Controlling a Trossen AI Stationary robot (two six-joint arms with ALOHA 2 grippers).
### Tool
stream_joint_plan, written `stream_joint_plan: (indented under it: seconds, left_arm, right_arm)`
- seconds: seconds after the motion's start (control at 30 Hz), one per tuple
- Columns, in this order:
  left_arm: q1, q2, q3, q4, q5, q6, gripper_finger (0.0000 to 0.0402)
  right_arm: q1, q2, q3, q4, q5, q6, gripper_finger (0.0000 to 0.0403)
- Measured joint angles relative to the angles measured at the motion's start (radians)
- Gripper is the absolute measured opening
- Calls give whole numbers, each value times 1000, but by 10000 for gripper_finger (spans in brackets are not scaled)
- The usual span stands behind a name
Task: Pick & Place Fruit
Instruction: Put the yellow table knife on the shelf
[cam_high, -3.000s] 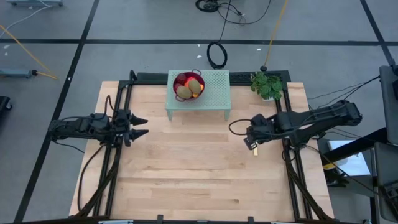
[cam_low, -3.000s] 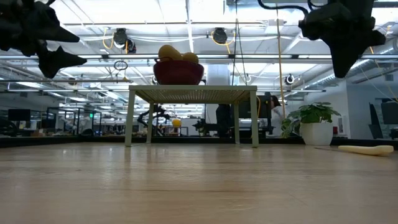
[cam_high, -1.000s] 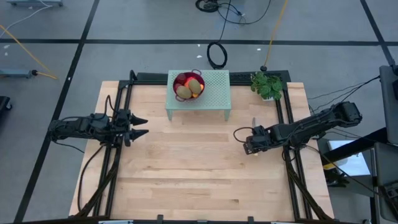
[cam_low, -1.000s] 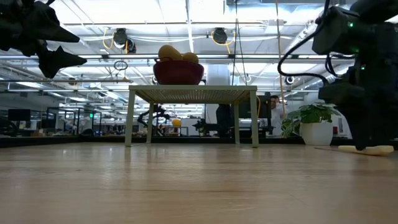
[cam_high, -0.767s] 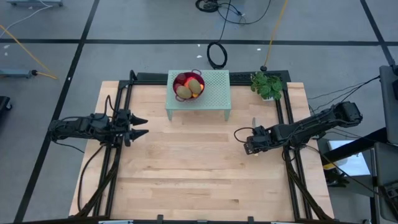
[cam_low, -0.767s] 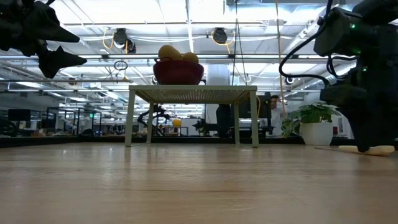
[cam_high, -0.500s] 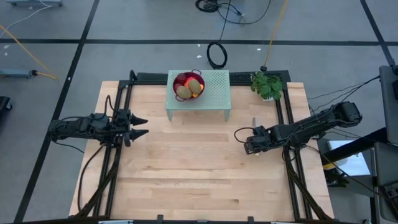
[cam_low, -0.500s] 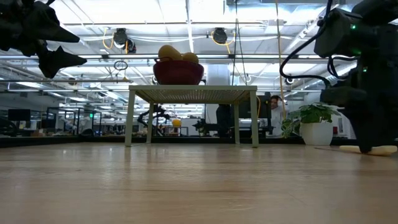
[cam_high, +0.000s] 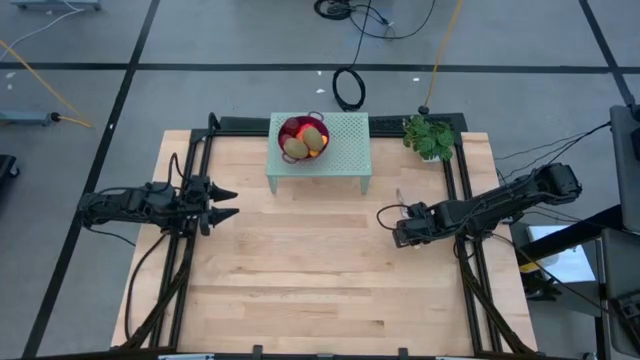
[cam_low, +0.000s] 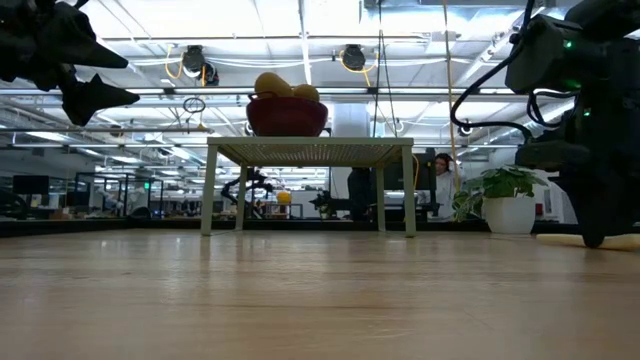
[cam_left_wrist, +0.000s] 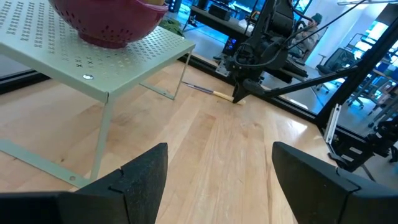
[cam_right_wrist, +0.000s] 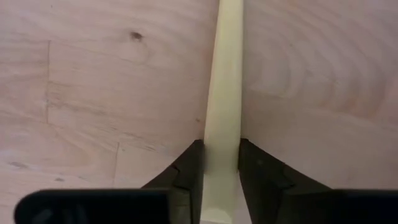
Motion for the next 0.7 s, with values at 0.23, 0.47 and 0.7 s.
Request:
stream_joint_plan:
  seconds: [0.23, 0.47, 0.7]
  left_arm:
    - [0, 0, 0, 0, 0, 0, 282]
    - [0, 0, 0, 0, 0, 1, 282]
    - [0, 0, 0, 0, 0, 2, 282]
  right_arm:
    - [0, -3, -1, 0, 1, 42, 73]
    - [0, -49, -4, 2, 1, 60, 75]
    - [0, -83, -5, 5, 25, 76, 70]
